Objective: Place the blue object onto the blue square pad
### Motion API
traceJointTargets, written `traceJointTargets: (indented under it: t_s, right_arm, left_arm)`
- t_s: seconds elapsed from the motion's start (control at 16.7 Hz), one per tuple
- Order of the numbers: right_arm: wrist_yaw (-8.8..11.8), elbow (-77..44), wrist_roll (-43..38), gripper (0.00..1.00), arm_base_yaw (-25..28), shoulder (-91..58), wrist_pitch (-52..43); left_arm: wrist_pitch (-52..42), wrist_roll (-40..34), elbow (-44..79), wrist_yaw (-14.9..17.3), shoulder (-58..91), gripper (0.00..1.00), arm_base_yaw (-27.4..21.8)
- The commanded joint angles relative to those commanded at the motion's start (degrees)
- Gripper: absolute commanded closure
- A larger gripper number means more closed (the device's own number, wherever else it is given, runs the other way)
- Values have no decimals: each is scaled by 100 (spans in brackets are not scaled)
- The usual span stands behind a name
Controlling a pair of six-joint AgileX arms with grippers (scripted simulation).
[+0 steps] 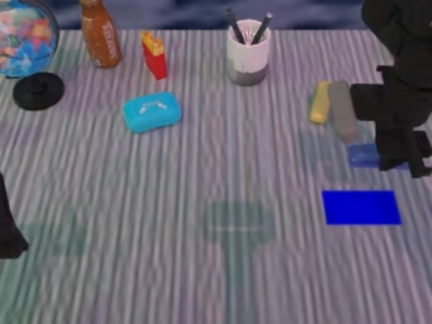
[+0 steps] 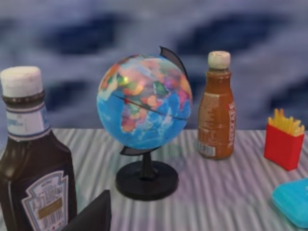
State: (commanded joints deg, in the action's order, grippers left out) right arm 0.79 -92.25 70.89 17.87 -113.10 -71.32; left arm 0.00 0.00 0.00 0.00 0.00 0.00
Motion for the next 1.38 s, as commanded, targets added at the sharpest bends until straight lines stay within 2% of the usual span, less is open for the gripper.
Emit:
traceJointTargets:
  t_s: [0.48,0.96,1.26,1.38]
  right_arm:
    - [1,14,146,100,-19,-34,105]
    - [1,1312,116,100,30,-557,1966]
    - [-3,1436,119,100,38,-613,2107]
    - [-3,1436,119,85,38,-613,2107]
  left_arm:
    - [0,0,0,0,0,0,0]
    - [0,0,0,0,0,0,0]
    - [0,0,0,0,0,0,0]
    - [0,0,0,0,0,0,0]
